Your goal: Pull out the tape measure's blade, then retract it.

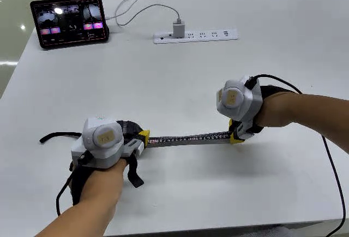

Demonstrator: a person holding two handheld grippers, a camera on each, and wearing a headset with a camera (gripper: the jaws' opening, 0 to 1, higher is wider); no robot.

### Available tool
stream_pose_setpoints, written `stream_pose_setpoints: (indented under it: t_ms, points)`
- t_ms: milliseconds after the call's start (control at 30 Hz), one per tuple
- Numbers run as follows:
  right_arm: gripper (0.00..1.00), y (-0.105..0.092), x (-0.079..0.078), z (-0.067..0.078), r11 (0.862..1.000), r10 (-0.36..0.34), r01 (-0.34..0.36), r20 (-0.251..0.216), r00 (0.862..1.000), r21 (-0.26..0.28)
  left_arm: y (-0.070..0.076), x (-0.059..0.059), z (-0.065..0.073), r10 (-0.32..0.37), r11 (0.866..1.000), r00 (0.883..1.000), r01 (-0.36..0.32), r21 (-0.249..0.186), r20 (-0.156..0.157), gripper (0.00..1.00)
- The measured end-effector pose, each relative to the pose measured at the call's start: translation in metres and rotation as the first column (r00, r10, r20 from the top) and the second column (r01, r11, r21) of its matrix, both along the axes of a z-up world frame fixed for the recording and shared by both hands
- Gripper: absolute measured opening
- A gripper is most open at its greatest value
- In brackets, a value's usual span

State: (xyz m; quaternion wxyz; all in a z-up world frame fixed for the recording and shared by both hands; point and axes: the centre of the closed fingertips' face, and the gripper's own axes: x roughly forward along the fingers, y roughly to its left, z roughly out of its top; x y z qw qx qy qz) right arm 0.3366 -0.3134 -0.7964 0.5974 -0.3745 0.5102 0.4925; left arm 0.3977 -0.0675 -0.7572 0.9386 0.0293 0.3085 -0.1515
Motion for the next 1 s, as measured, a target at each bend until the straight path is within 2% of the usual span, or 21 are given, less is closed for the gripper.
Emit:
stream_pose_setpoints:
  t_ms: [1000]
  points:
    - [0.09, 0.016, 0.003, -0.001, 1.000, -0.016, 0.016, -0.010, 1.000, 0.001, -0.001, 0.000, 0.000, -0.006, 1.000, 1.000, 0.006, 0.000, 0.000, 0.61]
